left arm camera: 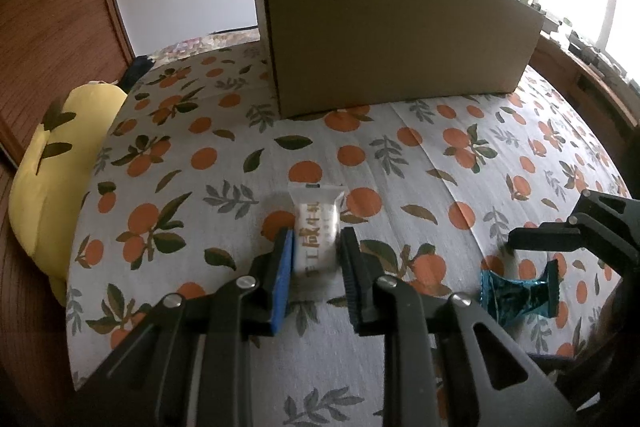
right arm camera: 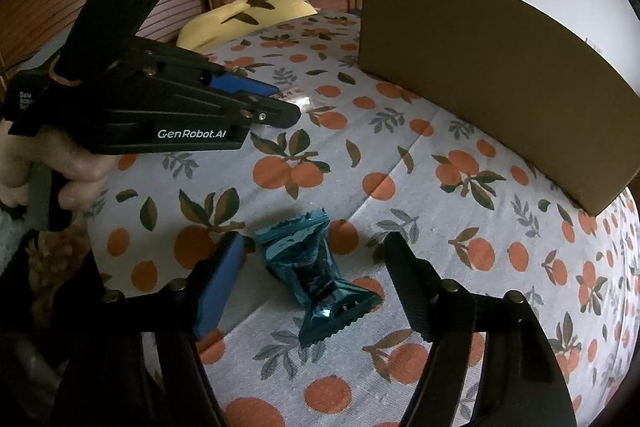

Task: Organize snacks
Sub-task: 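Grasp the teal wrapped candy with the right gripper, then lift both held snacks and carry them over the cardboard box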

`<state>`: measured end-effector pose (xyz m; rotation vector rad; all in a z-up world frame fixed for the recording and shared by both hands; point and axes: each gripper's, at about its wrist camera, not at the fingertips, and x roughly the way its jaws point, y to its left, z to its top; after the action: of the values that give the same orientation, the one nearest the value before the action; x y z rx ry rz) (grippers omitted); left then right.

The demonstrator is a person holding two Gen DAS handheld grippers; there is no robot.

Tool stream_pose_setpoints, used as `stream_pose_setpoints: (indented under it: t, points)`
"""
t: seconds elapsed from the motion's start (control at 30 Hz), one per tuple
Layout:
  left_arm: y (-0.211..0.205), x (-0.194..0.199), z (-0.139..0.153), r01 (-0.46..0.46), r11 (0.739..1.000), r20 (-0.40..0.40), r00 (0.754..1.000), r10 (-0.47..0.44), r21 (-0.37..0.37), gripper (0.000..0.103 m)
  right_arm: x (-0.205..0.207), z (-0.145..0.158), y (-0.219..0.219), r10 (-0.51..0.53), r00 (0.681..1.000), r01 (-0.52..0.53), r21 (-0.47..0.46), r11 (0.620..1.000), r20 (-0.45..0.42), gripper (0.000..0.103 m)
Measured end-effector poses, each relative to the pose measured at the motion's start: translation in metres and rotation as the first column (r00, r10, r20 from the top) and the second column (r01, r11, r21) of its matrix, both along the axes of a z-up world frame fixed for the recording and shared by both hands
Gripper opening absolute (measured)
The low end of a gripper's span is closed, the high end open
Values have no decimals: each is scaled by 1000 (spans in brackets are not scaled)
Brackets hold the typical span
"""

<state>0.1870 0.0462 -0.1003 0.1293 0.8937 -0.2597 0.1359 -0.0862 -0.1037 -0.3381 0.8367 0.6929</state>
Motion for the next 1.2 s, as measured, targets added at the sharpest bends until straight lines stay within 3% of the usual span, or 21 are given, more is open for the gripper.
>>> stream_pose_setpoints:
  t: [0.07,0.13,0.2,0.4,0.53,0.7,1.2]
  points:
    - [1,-3,1,-3,1000,7,1000,3,-2,20,0,1,-1,-3,1000,3,4,1000,5,62]
    - [2,-8,4,-3,1000,19,1000,4,-17,19,-2,2,-3,5,1000,-5,15,1000,6,44]
    - [2,-13,7,-3,1000,31,1000,4,-26,19,-4,4,-5,-6,1000,6,20,1000,7,32]
    - [0,-31,18,0,996,60,998,5,-92,19,-13,8,-10,-38,999,37,23,999,26,25]
    - [-10,-43,25,27,995,91,996,-18,-96,19,-13,19,-29,-88,996,86,116,990,8,24]
    - [-19,-53,36,54,992,114,993,-40,-118,19,-15,36,-49,-131,991,126,160,979,21,24]
    - [-27,-64,83,66,986,215,976,-32,-155,20,-23,92,-100,-265,955,227,247,942,133,24]
